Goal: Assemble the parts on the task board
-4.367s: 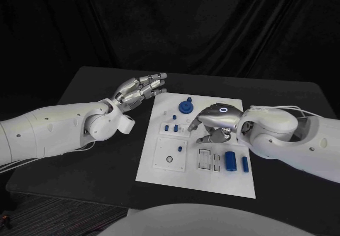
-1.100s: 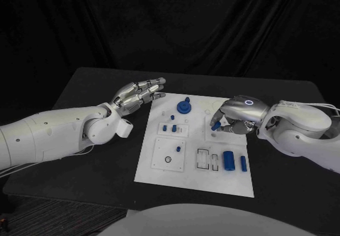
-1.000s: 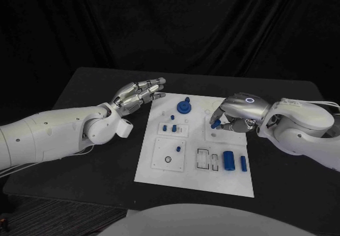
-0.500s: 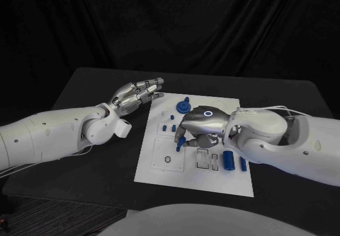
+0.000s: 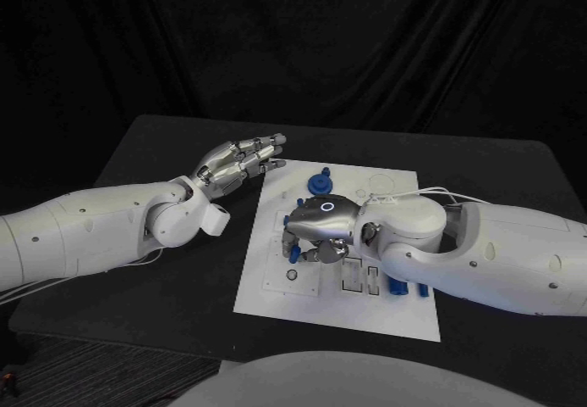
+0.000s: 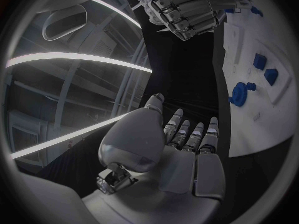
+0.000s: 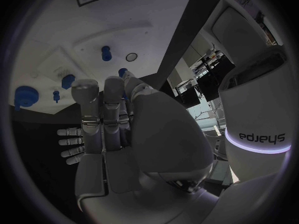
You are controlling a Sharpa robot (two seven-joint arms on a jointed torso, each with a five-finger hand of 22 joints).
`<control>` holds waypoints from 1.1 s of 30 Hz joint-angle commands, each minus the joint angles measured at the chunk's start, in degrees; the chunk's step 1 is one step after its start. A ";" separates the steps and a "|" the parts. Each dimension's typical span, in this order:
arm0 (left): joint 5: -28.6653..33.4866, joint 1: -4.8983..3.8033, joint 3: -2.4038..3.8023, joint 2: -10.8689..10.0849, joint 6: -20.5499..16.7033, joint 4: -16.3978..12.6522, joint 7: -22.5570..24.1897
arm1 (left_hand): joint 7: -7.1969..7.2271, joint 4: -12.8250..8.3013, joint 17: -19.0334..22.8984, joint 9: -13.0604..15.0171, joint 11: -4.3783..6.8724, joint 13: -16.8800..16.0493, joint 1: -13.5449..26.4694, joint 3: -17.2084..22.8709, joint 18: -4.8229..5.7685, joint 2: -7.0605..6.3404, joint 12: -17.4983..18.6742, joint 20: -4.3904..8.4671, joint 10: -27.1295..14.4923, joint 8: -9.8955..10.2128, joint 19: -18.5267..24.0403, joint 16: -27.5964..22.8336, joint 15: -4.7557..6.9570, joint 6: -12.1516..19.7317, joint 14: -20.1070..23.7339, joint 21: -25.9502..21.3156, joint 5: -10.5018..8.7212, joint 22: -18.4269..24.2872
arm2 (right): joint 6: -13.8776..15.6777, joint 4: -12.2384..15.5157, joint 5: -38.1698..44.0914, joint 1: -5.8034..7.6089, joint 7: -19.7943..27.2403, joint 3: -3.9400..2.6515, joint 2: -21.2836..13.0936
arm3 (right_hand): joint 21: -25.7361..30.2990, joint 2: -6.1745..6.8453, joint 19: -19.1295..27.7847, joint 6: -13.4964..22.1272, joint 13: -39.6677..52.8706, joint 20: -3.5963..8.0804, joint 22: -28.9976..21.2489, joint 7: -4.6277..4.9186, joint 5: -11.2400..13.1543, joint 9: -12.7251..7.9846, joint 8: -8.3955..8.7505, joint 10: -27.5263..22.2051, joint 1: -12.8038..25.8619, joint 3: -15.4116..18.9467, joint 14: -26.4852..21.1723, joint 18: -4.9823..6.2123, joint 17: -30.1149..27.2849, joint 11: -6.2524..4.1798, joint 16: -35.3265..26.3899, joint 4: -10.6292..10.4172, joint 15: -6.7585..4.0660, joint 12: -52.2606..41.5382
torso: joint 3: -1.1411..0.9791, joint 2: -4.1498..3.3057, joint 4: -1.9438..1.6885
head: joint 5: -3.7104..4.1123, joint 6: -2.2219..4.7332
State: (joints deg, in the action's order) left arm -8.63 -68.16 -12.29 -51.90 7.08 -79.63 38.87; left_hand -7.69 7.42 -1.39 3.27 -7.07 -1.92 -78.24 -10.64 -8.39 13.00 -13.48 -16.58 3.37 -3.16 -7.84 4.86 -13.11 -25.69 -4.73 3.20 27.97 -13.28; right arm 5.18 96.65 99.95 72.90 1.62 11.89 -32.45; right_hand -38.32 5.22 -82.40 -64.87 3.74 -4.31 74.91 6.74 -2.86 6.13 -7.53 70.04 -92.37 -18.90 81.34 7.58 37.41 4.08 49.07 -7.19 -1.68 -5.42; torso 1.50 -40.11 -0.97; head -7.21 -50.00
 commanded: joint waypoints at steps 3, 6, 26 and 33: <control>0.33 0.11 0.06 0.19 0.94 0.05 2.70 | -0.22 -0.27 -0.05 0.04 -0.02 -0.05 -0.06 0.09 1.13 0.64 0.02 -0.11 -0.31 -0.19 -0.26 0.17 -0.37 -0.01 -0.06 0.16 0.22 0.10 | -0.86 -0.60 1.21 -0.48 -1.28 -0.03 0.62 | -0.66 0.26 -0.20 0.21 0.09 0.35 5.91 0.19 -0.18 -0.02 0.25 1.49 0.55 -0.44 0.64 -0.59 0.33 -0.88 0.58 0.21 0.03 0.19 | -0.05 0.03 0.04 | -0.08 0.00; 0.33 0.15 0.06 0.36 1.06 0.17 2.64 | -0.22 -0.27 -0.05 0.04 -0.02 -0.05 -0.06 0.09 1.13 0.64 0.02 -0.11 -0.31 -0.19 -0.26 0.17 -0.37 -0.01 -0.06 0.16 0.22 0.10 | -0.89 -0.99 1.97 -0.81 -1.59 -0.03 0.87 | -0.89 0.35 -0.19 0.06 0.17 0.35 5.93 0.17 -0.20 0.00 0.28 1.77 0.60 -0.59 0.64 -0.61 0.42 -0.93 0.69 0.37 0.01 0.14 | -0.05 0.03 0.08 | -0.11 0.00; 0.33 0.51 0.06 1.14 1.80 0.59 2.26 | -0.14 -0.20 -0.02 -0.01 0.07 0.00 0.08 0.32 1.15 1.03 0.29 -0.09 -0.48 -0.10 -0.11 0.09 -0.36 0.35 0.09 0.07 0.25 0.39 | 1.79 -0.03 2.64 -3.42 -3.48 -0.03 0.65 | -1.11 0.73 -0.02 -0.27 0.43 0.43 5.89 0.11 -0.57 0.03 0.55 2.60 0.88 -1.24 0.60 -0.56 1.20 -1.10 1.45 1.10 -0.10 -0.02 | -0.06 0.03 0.06 | -0.15 0.00; 0.33 0.83 0.06 1.39 2.16 0.74 2.02 | -0.12 -0.20 -0.01 -0.01 0.08 0.02 0.10 0.41 1.16 1.15 0.41 -0.09 -0.56 -0.09 -0.06 0.06 -0.38 0.30 0.15 0.04 0.25 0.48 | 1.92 -0.01 2.64 -4.32 -3.42 -0.03 0.64 | -1.10 0.81 0.05 -0.36 0.51 0.46 5.87 0.07 -0.82 0.04 0.62 2.78 0.92 -1.43 0.52 -0.54 1.16 -1.17 1.44 1.31 -0.15 -0.07 | -0.04 0.04 0.03 | -0.24 0.00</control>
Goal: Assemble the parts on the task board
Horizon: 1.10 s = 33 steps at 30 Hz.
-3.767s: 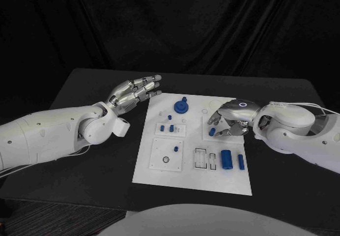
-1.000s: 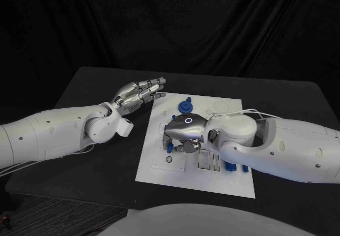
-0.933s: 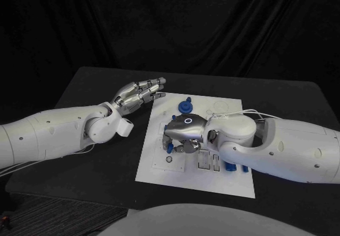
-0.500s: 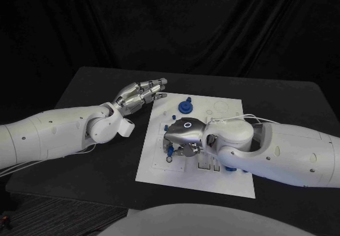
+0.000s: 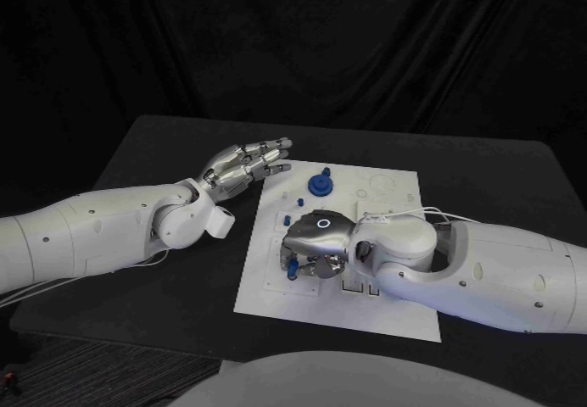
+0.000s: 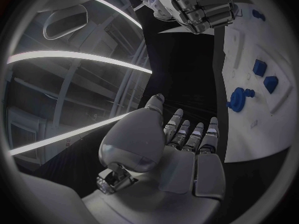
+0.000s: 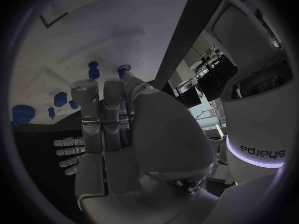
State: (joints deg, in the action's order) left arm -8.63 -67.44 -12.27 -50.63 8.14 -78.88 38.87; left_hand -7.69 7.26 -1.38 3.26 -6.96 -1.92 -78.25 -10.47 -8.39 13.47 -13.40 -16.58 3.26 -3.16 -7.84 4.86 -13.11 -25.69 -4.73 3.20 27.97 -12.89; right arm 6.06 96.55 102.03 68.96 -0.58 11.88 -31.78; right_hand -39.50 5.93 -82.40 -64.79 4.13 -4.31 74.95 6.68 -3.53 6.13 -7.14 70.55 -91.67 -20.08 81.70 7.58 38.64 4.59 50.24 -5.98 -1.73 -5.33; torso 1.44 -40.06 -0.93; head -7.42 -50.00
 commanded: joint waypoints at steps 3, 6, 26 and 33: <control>0.33 0.17 0.04 0.16 1.23 0.02 1.92 | -0.11 -0.03 -0.01 -0.01 -0.04 0.03 0.11 0.27 1.17 0.72 0.34 -0.09 -0.46 -0.09 -0.05 0.05 -0.38 0.31 0.17 0.03 0.26 0.11 | 0.73 -0.05 0.56 -0.64 -1.21 -0.01 -0.02 | 0.21 0.11 0.07 -0.43 0.12 0.47 5.81 0.14 -0.16 0.04 0.24 2.27 0.24 -0.26 0.13 -0.52 -0.19 -1.68 0.18 0.12 -0.11 -0.17 | 0.02 -0.01 -0.03 | -0.09 0.00; 0.33 0.22 0.04 0.16 1.36 0.03 1.82 | -0.11 -0.03 0.00 -0.01 -0.04 0.03 0.12 0.31 1.17 0.77 0.36 -0.09 -0.48 -0.09 -0.03 0.04 -0.39 0.32 0.19 0.02 0.26 0.14 | 0.45 -0.15 0.56 -0.87 -1.26 -0.01 -0.03 | 0.27 0.13 0.09 -0.43 0.13 0.47 5.79 0.14 -0.17 0.04 0.25 2.29 0.25 -0.28 0.11 -0.51 -0.23 -1.68 0.15 0.15 -0.11 -0.17 | 0.02 -0.01 -0.02 | -0.19 0.00; 0.33 0.36 0.04 0.20 1.97 0.19 1.29 | -0.07 -0.03 0.00 -0.02 -0.09 0.04 0.17 0.52 1.20 1.04 0.47 -0.09 -0.58 -0.06 0.04 0.02 -0.43 0.43 0.26 -0.03 0.28 0.28 | -1.02 -0.26 0.56 -1.20 -1.66 -0.01 -0.39 | 2.36 0.46 0.94 -0.37 0.21 0.42 5.35 0.30 -0.56 0.03 0.64 1.72 0.60 -0.88 -0.85 -0.23 -1.34 -1.45 -0.85 0.76 0.05 0.09 | 0.03 0.00 -0.02 | -0.41 0.00; 0.33 0.38 0.04 0.20 2.07 0.21 1.07 | -0.06 -0.02 0.00 -0.04 -0.11 0.03 0.18 0.59 1.21 1.14 0.44 -0.09 -0.59 -0.04 0.04 0.04 -0.45 0.53 0.25 -0.04 0.29 0.29 | -1.22 -0.01 0.56 -1.24 -1.60 -0.01 -0.45 | 2.56 0.51 1.07 -0.38 0.23 0.40 5.30 0.33 -0.54 0.04 0.69 1.66 0.72 -0.93 -1.00 -0.21 -1.49 -1.42 -0.99 0.81 0.09 0.09 | 0.03 0.01 -0.05 | -0.43 0.00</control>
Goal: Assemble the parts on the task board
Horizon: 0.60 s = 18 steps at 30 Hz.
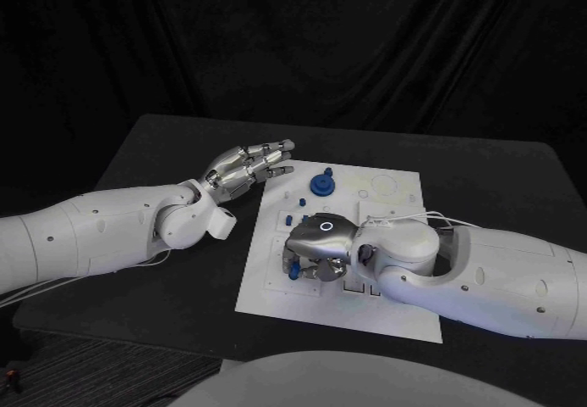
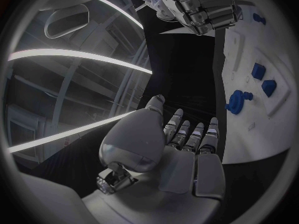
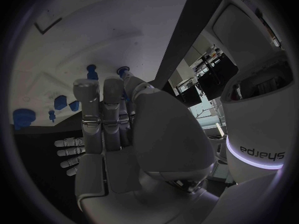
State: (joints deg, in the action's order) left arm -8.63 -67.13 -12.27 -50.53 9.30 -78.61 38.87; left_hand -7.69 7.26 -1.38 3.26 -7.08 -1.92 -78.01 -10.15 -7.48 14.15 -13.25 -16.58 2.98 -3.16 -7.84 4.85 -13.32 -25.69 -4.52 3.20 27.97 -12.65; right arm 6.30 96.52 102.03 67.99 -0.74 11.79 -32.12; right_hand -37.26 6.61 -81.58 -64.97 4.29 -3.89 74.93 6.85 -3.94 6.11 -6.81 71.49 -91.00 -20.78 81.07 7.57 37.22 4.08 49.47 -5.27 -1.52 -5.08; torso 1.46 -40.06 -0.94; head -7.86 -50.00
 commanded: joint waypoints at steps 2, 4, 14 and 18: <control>0.33 0.07 0.04 0.08 0.91 -0.06 0.99 | -0.06 -0.03 0.00 -0.04 0.00 0.03 -0.05 0.30 0.31 0.51 0.29 -0.09 -0.32 -0.04 0.05 0.04 -0.25 0.54 0.04 -0.04 0.29 0.07 | -1.51 0.05 0.56 -0.29 -1.43 0.08 -0.13 | 0.45 -0.15 0.30 -0.21 0.07 -0.02 5.30 0.16 -0.12 0.06 0.37 0.70 0.11 -0.25 -0.44 -0.19 -0.18 -0.90 -0.32 0.11 -0.10 -0.16 | 0.01 0.00 -0.04 | 0.00 0.00; 0.33 0.08 0.04 0.06 0.91 -0.06 0.94 | -0.06 -0.02 0.00 -0.04 -0.02 0.03 -0.05 0.35 0.32 0.57 0.29 -0.10 -0.33 -0.03 0.05 0.04 -0.27 0.55 0.05 -0.04 0.30 0.08 | -1.56 0.06 0.56 -0.29 -1.44 0.08 -0.12 | 0.58 -0.12 0.38 -0.20 0.08 -0.04 5.27 0.17 -0.10 0.06 0.41 0.66 0.20 -0.27 -0.53 -0.17 -0.27 -0.87 -0.39 0.12 -0.08 -0.16 | 0.00 0.01 -0.03 | 0.00 0.00; 0.33 0.09 0.04 0.06 0.98 0.02 0.64 | -0.05 -0.03 -0.01 -0.05 -0.07 0.03 -0.05 0.46 0.33 0.70 0.30 -0.10 -0.34 -0.02 0.05 0.08 -0.30 0.58 0.03 -0.05 0.31 0.10 | -1.61 -0.24 0.56 -0.35 -1.34 0.08 0.00 | 3.09 0.94 1.86 3.27 -0.36 -0.68 4.69 1.28 0.09 -0.66 2.73 -3.37 2.50 -0.60 -2.14 -0.02 -1.88 0.50 -1.69 -0.33 1.02 1.19 | 0.01 -0.01 -0.01 | 0.00 0.00; 0.33 0.09 0.05 0.05 1.00 0.03 0.57 | -0.05 -0.03 -0.02 -0.05 -0.09 0.03 -0.05 0.55 0.34 0.81 0.30 -0.11 -0.35 -0.01 0.03 0.08 -0.32 0.63 0.04 -0.04 0.31 0.09 | -1.18 -0.64 0.55 -0.36 -0.68 0.08 -0.05 | 7.99 2.88 4.50 19.70 -0.60 -1.34 3.69 -2.32 -1.76 -2.32 2.73 -16.70 4.87 1.47 -5.33 0.88 -4.39 2.22 -3.28 -0.53 2.02 0.08 | 0.00 -0.01 -0.02 | -0.05 0.00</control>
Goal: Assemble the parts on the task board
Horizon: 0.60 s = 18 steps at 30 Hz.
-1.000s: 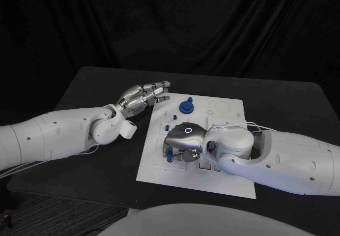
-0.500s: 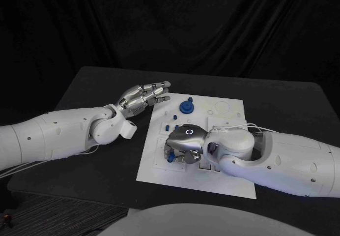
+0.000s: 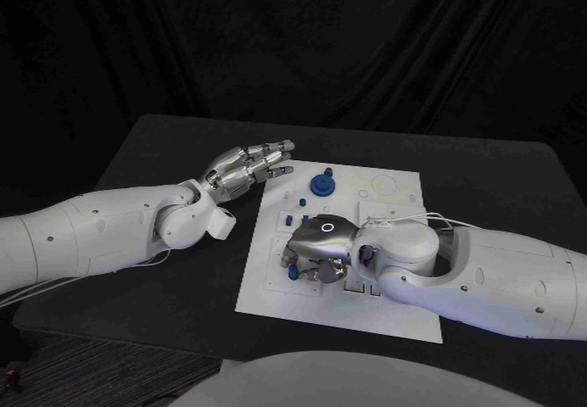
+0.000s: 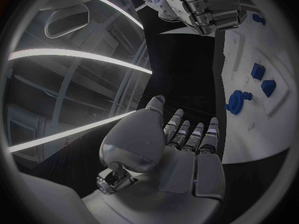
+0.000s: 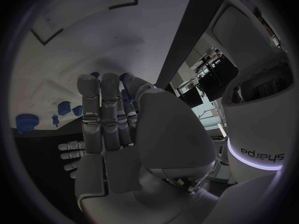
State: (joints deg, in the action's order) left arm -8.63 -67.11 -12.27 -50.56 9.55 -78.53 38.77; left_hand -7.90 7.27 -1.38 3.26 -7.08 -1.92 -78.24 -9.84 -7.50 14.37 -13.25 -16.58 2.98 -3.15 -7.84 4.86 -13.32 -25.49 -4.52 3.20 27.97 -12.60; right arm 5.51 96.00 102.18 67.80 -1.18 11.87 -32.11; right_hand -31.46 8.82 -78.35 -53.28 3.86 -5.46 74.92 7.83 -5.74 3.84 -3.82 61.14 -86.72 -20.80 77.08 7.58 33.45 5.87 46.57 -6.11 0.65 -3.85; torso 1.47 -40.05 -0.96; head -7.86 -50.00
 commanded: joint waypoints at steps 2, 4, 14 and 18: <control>0.33 0.07 0.05 0.06 0.76 -0.05 0.64 | 0.15 -0.04 -0.02 -0.05 -0.09 0.03 0.18 0.24 0.36 0.59 0.31 -0.11 -0.35 -0.01 0.03 0.08 -0.32 0.43 0.04 -0.04 0.31 0.04 | -0.03 -0.20 0.41 -0.16 0.11 0.00 -0.14 | 6.68 0.49 3.35 25.35 -0.03 -0.32 2.85 -5.72 0.12 -1.05 1.03 -13.14 0.58 4.59 -3.13 1.25 -0.74 1.19 -0.47 0.02 -0.65 -0.51 | -0.02 -0.01 0.00 | -0.03 0.00; 0.33 0.07 0.05 0.03 0.78 -0.05 0.59 | 0.15 -0.04 -0.02 -0.05 -0.09 0.03 0.18 0.24 0.36 0.59 0.31 -0.11 -0.35 -0.01 0.03 0.08 -0.32 0.43 0.04 -0.04 0.31 0.04 | 0.72 -0.26 0.41 -0.16 0.71 0.00 -0.32 | 9.86 1.14 4.83 33.27 -0.11 -0.56 2.30 -7.07 0.25 -1.67 1.70 -17.47 -0.99 9.31 -4.37 1.77 -0.93 1.49 -0.24 -2.40 -0.25 -0.60 | -0.02 0.00 -0.01 | 0.03 0.00; 0.33 0.07 0.05 -0.67 0.58 -0.41 0.46 | 0.12 -0.05 -0.02 -0.05 -0.11 0.02 0.18 0.33 0.37 0.66 0.27 -0.11 -0.36 -0.01 0.00 0.12 -0.35 0.40 0.02 -0.04 0.31 0.02 | 11.91 2.15 -1.62 0.85 7.20 -0.01 -5.91 | 13.49 5.60 6.79 39.27 0.65 -1.50 1.78 -8.64 2.12 -1.87 1.75 -23.24 3.55 15.95 -6.38 2.22 -1.54 1.85 1.08 -11.02 0.52 -4.49 | -0.03 0.03 -0.03 | -0.10 0.00; 0.33 0.07 0.05 -1.03 0.41 -0.52 0.42 | 0.10 -0.06 -0.03 -0.04 -0.12 0.01 0.19 0.35 0.37 0.68 0.22 -0.11 -0.34 -0.03 -0.04 0.15 -0.35 0.31 0.00 -0.02 0.30 -0.02 | 17.25 4.61 -5.98 3.08 10.50 -0.01 -10.45 | 8.98 3.37 4.77 32.97 1.45 -1.36 2.68 -5.68 2.52 -1.12 0.47 -19.91 4.55 14.27 -5.51 1.77 -1.40 1.64 2.65 -10.87 0.29 -8.91 | -0.04 -0.01 0.05 | 0.15 0.00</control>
State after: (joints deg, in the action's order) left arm -8.63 -67.09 -12.28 -51.66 9.62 -78.85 38.65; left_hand -7.89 7.27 -1.38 3.26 -7.08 -1.92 -78.01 -9.84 -7.51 14.59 -13.25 -16.58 2.98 -3.15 -7.84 4.86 -13.31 -25.49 -4.52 3.20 27.97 -12.55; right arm 14.98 100.17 100.13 70.66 4.79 11.99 -42.52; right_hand -21.95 12.87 -73.34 -19.72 5.23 -6.86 74.91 1.91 -3.39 2.65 -3.17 40.92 -81.98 -6.28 71.27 9.43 31.97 7.55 49.09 -16.99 0.90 -12.45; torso 1.44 -40.03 -0.95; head -7.86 -50.00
